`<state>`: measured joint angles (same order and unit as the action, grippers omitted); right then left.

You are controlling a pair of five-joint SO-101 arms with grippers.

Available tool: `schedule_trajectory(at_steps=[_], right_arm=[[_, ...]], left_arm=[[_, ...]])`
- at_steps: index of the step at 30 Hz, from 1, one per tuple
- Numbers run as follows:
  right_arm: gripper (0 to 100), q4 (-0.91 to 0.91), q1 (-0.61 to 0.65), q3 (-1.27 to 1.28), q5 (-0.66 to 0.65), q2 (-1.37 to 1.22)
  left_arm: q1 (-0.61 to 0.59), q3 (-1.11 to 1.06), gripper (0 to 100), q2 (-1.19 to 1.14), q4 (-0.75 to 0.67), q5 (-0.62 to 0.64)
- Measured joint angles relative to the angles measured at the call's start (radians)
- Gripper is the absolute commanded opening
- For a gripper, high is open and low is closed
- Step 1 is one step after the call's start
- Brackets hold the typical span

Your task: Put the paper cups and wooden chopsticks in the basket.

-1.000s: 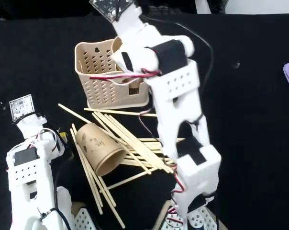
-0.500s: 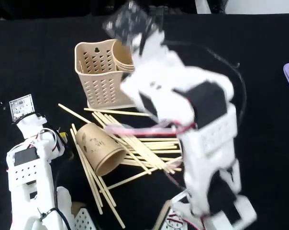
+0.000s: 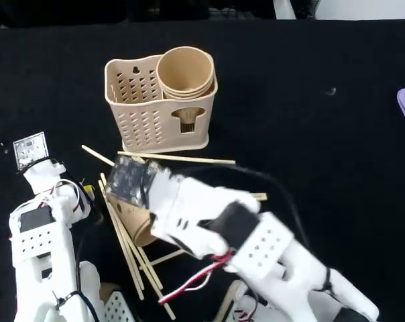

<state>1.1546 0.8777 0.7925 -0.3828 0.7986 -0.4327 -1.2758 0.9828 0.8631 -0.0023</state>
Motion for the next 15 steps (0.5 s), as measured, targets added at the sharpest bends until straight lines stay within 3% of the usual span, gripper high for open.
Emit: schedule_trajectory(at_steps=[13,15], right_arm=[[19.8,-0.364,0.028,0.350,-0.117,0.011],[14.8,-0.434,0.028,0.367,-0.117,0.011]], left_arm=[[0.000,0.000,24,0.000,0.000,0.040],[0.000,0.000,24,0.000,0.000,0.041]])
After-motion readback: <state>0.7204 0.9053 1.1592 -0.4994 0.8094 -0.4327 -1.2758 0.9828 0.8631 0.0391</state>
